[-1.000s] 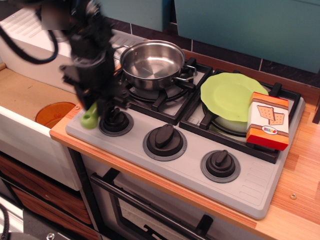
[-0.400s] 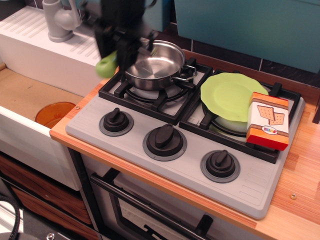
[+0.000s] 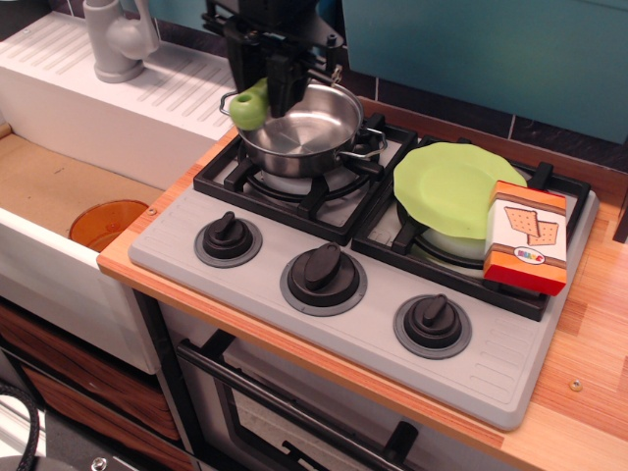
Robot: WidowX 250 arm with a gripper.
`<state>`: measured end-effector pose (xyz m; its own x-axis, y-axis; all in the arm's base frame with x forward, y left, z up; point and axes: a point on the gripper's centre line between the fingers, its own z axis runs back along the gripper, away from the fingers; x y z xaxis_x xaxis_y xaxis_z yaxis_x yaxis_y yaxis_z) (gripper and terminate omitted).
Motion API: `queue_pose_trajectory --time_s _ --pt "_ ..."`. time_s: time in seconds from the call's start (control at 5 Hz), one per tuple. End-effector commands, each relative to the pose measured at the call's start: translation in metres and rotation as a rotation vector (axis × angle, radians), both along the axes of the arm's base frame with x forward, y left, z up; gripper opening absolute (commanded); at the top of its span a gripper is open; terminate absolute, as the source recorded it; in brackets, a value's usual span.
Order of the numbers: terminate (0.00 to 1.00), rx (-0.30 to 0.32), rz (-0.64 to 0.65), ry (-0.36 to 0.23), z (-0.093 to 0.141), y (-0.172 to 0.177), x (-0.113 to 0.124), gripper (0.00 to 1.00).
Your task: Put crackerbox on plate and spatula in pot or pan on stove
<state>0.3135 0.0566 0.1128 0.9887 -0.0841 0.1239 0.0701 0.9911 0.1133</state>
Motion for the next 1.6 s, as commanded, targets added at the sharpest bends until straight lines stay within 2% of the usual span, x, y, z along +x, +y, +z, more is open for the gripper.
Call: queue_pose_trajectory --time_s 0.0,0.2,0.4,0.8,1.2,1.4 --pt "0.0 -0.024 -0.024 -0.088 0.001 -0.001 0.037 0.0" --pt "0.0 -0.036 -0.032 -0.105 0.0 -0.002 0.043 0.0" --pt "0.0 -0.041 -0.041 -0.107 0.003 -0.004 0.05 1.0" --pt "0.0 -0.029 -0.039 -0.105 0.009 -0.01 0.058 1.0" --pt "0.0 0.004 -0.007 -0.08 0.027 -0.044 0.039 1.0" --pt "0.0 -0.002 0.022 -0.065 0.038 -0.072 0.025 1.0"
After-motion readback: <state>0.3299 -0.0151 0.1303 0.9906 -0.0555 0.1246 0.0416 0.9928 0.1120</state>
